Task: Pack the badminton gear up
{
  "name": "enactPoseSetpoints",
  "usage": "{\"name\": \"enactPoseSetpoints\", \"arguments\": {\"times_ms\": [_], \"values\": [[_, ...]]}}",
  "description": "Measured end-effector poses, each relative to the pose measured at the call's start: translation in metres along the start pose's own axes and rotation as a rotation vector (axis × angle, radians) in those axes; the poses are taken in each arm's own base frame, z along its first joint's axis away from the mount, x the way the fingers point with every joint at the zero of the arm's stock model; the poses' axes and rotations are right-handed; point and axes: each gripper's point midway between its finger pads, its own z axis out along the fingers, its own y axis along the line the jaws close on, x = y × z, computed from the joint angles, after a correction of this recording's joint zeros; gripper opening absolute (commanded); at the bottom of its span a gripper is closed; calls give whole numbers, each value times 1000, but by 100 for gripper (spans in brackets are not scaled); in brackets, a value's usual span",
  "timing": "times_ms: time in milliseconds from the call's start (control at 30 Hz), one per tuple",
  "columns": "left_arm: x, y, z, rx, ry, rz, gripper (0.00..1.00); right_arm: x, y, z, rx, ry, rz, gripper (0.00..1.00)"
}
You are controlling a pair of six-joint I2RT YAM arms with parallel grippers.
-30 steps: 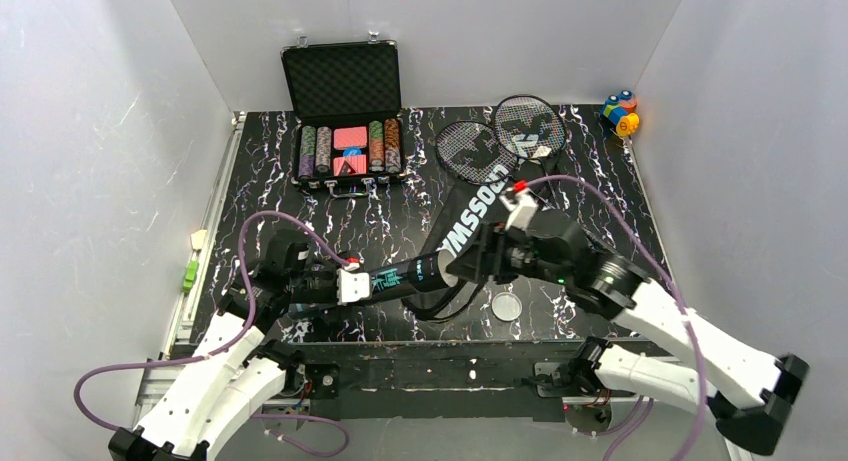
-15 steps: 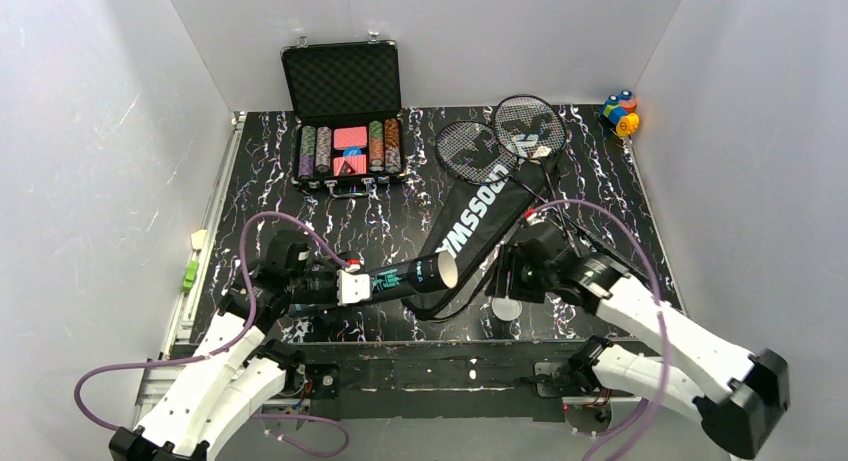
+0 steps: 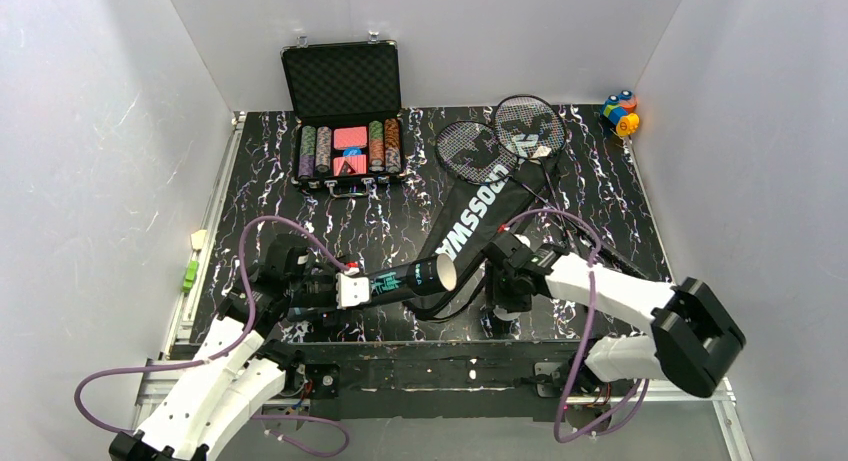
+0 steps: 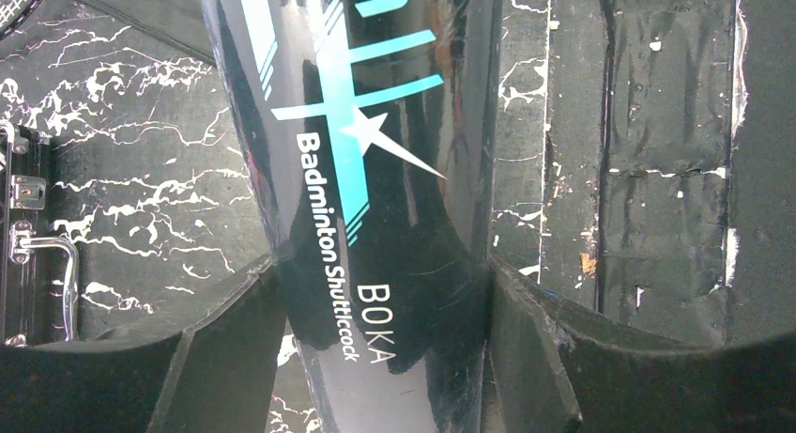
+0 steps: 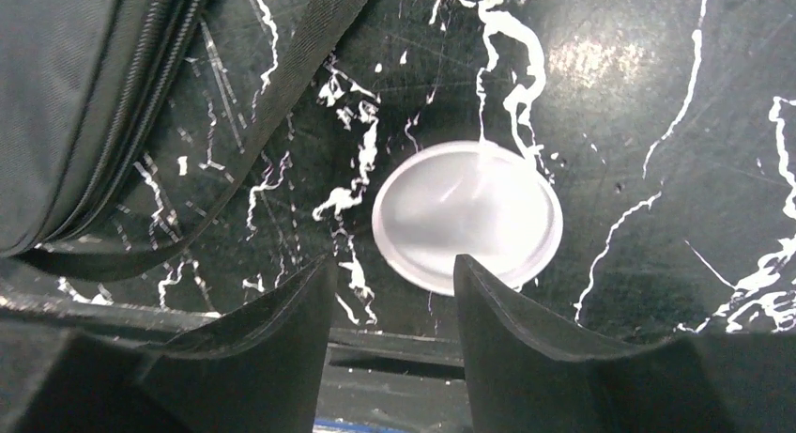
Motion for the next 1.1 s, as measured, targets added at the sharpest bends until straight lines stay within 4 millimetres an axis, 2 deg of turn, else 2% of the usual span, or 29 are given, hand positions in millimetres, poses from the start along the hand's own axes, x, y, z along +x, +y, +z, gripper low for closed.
{"name": "enactPoseSetpoints", "arguments": {"times_ms": [133,267,400,500,533,700,833,967,1100], "values": [[0,0,-1,-5,1,-2,0,2,-1,15,47,20,-15,49],[0,0,-1,-8,-2,0,0,-4,5,19,49,6,-19,41],[-1,0,-2,-10,-3,-2,0,-8,10,22,51,-8,-25,24],[-1,0,-2,-13,-4,-4,0,-10,13,23,49,-17,-22,5],[-1,0,-2,-13,-4,-6,0,-10,14,24,48,-18,-18,1],[-1,0,-2,-12,-4,-6,0,-10,13,15,42,-28,-18,1],[-1,0,-2,-12,-4,-6,0,-23,24,-21,-39,-97,-11,1],[-1,0,-2,-11,-3,-7,0,-48,55,-86,-245,-227,-24,1],[-1,0,-1,-5,-6,-10,0,-53,82,-156,-508,-328,-76,1]]}}
